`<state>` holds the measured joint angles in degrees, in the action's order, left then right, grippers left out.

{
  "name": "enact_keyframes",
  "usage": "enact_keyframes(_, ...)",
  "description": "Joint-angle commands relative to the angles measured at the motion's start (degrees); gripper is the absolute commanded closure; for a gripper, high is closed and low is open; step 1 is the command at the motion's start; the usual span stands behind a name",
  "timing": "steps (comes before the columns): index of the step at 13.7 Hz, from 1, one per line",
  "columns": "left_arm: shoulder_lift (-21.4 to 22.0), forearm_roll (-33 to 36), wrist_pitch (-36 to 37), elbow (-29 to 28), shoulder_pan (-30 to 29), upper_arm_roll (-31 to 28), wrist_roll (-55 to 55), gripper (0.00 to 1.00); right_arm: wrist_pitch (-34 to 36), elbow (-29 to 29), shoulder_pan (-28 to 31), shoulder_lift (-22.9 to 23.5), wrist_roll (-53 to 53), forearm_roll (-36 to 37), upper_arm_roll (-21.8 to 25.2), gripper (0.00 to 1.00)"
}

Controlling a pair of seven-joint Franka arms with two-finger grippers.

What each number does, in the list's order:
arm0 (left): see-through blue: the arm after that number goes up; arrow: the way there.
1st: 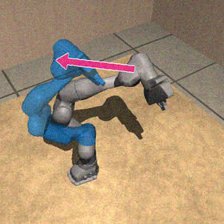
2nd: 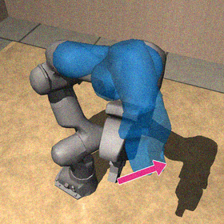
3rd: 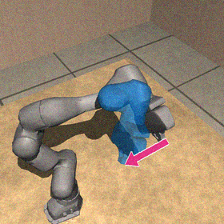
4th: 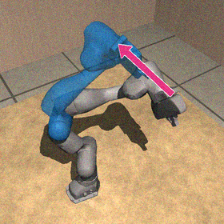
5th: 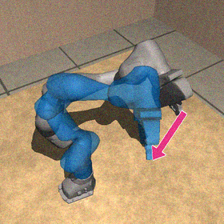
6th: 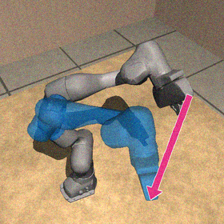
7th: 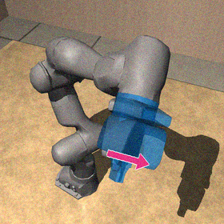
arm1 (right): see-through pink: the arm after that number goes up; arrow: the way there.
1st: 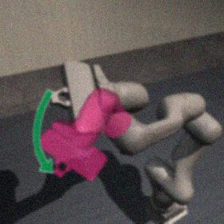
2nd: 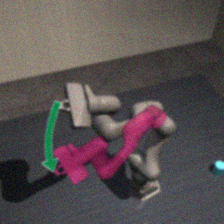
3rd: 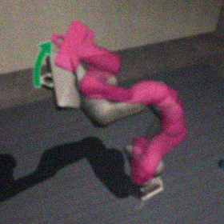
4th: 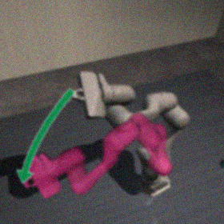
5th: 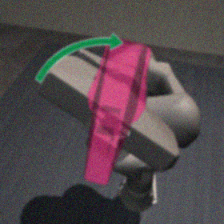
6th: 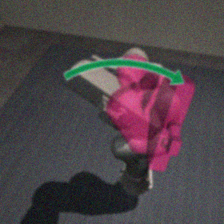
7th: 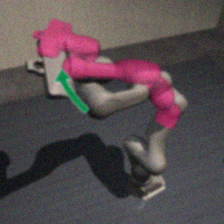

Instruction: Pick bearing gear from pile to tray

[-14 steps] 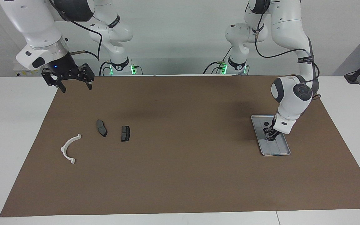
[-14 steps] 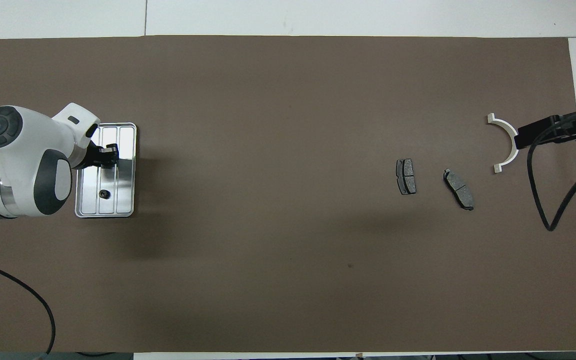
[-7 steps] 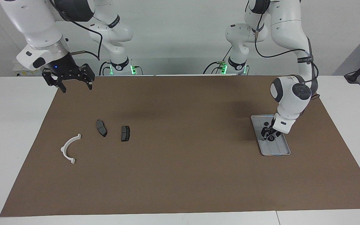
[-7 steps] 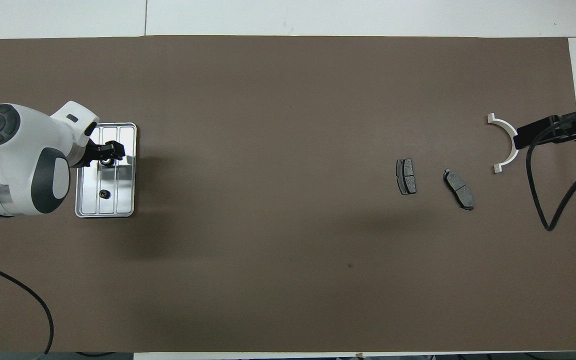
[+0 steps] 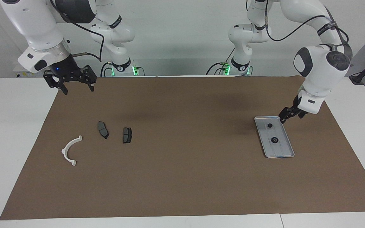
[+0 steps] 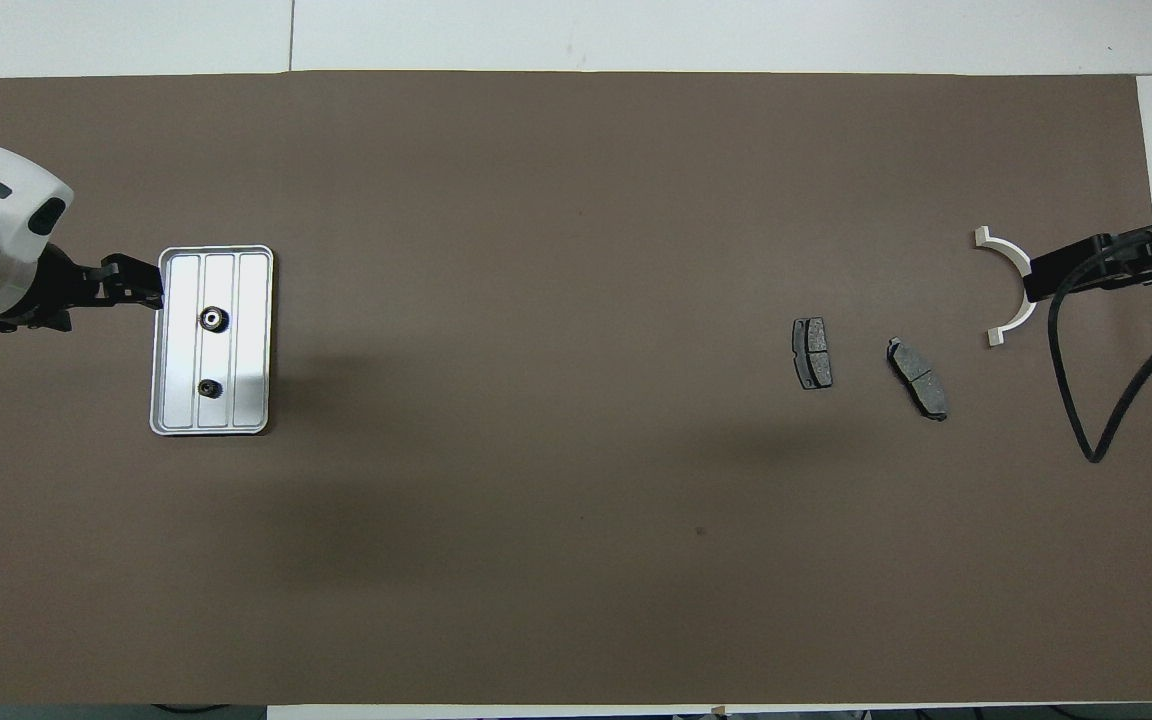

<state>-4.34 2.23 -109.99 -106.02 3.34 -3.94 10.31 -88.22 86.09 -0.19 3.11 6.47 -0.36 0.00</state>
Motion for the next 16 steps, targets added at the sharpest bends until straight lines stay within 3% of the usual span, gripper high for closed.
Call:
enact_keyframes(1, 5.03, 0.14, 6.96, 1.17, -0.27, 0.33, -0.73, 0.00, -1.26, 1.88, 0.10, -0.82, -1.20, 0.44, -0.26, 0.00)
enact_keyframes(4, 7.94, 0.14, 9.44, 1.08, -0.53, 0.33, -0.73, 0.00, -1.69, 1.97, 0.19, -0.82, -1.11, 0.44, -0.26, 0.00)
enact_keyframes(9, 7.68, -0.12, 9.44, 1.43, 0.26, 0.07, -0.65, 0.00, -3.19, 2.24, 0.19, -0.91, -1.11, 0.44, -0.26, 0.00)
enact_keyframes(13, 2.68, -0.29, 16.99, 13.01, -0.35, 0.77, -2.31, 0.00, -3.19, 2.24, 0.19, -0.91, -1.11, 0.44, -0.35, 0.00)
enact_keyframes(16, 2.49, -0.38, 17.53, 13.92, -0.35, 1.12, -2.67, 0.00, -3.02, 2.24, 0.10, -0.91, -1.02, 0.36, -0.35, 0.00)
